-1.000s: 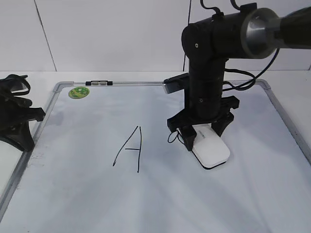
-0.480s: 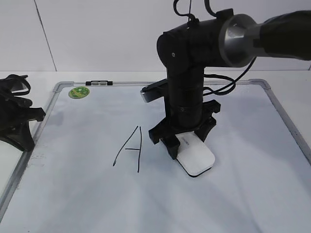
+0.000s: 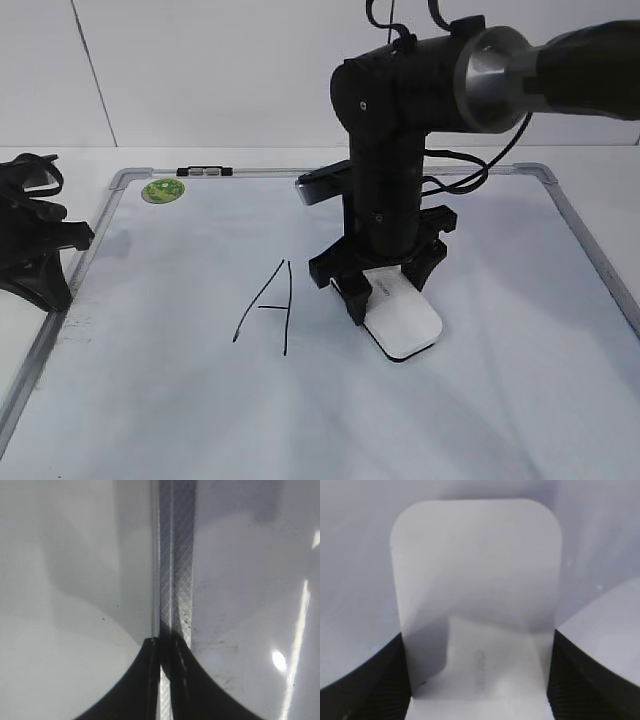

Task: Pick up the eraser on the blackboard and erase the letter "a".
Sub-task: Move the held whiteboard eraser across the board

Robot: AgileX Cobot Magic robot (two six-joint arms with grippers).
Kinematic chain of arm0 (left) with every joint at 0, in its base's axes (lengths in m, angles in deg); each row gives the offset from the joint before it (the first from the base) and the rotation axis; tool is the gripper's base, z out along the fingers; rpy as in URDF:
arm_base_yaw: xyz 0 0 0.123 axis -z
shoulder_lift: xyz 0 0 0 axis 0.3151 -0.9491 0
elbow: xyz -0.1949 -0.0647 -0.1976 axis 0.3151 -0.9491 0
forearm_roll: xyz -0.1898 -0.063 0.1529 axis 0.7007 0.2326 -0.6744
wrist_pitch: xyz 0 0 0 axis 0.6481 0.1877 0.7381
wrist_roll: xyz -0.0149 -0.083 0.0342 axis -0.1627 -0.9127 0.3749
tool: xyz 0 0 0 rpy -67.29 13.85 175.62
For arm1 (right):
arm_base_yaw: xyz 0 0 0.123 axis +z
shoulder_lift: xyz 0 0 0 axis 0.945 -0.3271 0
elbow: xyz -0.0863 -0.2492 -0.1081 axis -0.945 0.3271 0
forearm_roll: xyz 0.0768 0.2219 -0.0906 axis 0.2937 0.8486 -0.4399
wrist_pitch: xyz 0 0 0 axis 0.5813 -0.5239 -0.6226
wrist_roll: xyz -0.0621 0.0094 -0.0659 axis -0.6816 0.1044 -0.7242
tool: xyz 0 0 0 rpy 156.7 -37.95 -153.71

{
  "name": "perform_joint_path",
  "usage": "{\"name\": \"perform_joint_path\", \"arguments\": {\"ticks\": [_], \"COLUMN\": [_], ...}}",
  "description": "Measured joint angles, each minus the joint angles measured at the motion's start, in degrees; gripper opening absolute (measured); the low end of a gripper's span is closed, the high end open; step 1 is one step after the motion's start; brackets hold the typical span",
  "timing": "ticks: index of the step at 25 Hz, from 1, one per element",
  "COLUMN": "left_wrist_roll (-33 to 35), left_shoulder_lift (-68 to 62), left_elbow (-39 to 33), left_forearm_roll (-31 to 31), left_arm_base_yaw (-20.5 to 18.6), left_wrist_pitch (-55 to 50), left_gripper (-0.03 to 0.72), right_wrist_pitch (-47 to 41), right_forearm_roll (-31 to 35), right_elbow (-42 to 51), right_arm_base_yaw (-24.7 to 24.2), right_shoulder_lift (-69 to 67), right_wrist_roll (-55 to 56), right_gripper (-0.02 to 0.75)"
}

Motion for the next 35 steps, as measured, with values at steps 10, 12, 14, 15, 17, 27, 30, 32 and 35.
{"name": "perform_joint_path", "arguments": {"ticks": [10, 12, 14, 15, 17, 27, 30, 32, 35], "left_wrist_roll": [-0.05, -0.05, -0.05, -0.05, -0.05, -0.05, -0.05, -0.05, -0.05], "left_shoulder_lift": [0.0, 0.0, 0.0, 0.0, 0.0, 0.0, 0.0, 0.0, 0.0], "left_elbow": [0.0, 0.0, 0.0, 0.0, 0.0, 0.0, 0.0, 0.0, 0.0], "left_forearm_roll": [-0.08, -0.08, -0.08, -0.08, -0.08, -0.22, -0.22, -0.22, -0.22], "left_arm_base_yaw": [0.0, 0.0, 0.0, 0.0, 0.0, 0.0, 0.0, 0.0, 0.0], "left_wrist_pitch": [0.0, 0.1, 0.1, 0.1, 0.1, 0.1, 0.1, 0.1, 0.1], "left_gripper": [0.015, 0.015, 0.015, 0.015, 0.015, 0.015, 0.015, 0.015, 0.015], "right_wrist_pitch": [-1.02, -0.62, -0.24, -0.01, 0.25, 0.48, 0.5, 0.5, 0.5], "right_forearm_roll": [-0.07, -0.75, -2.0, -2.38, -2.91, -2.1, -1.98, -2.24, -3.59], "right_elbow": [-4.04, -4.46, -4.69, -4.8, -4.73, -4.82, -4.7, -4.46, -4.46], "right_arm_base_yaw": [-2.57, -3.59, -4.82, -5.33, -6.25, -6.18, -5.94, -5.82, -5.71], "right_shoulder_lift": [-2.12, -2.27, -2.41, -2.41, -2.41, -2.5, -1.85, -0.65, 3.43], "right_wrist_roll": [0.55, 1.0, 1.46, 1.68, 1.78, 1.89, 1.89, 1.89, 2.0], "right_gripper": [0.571, 0.571, 0.571, 0.571, 0.571, 0.571, 0.571, 0.57, 0.57]}}
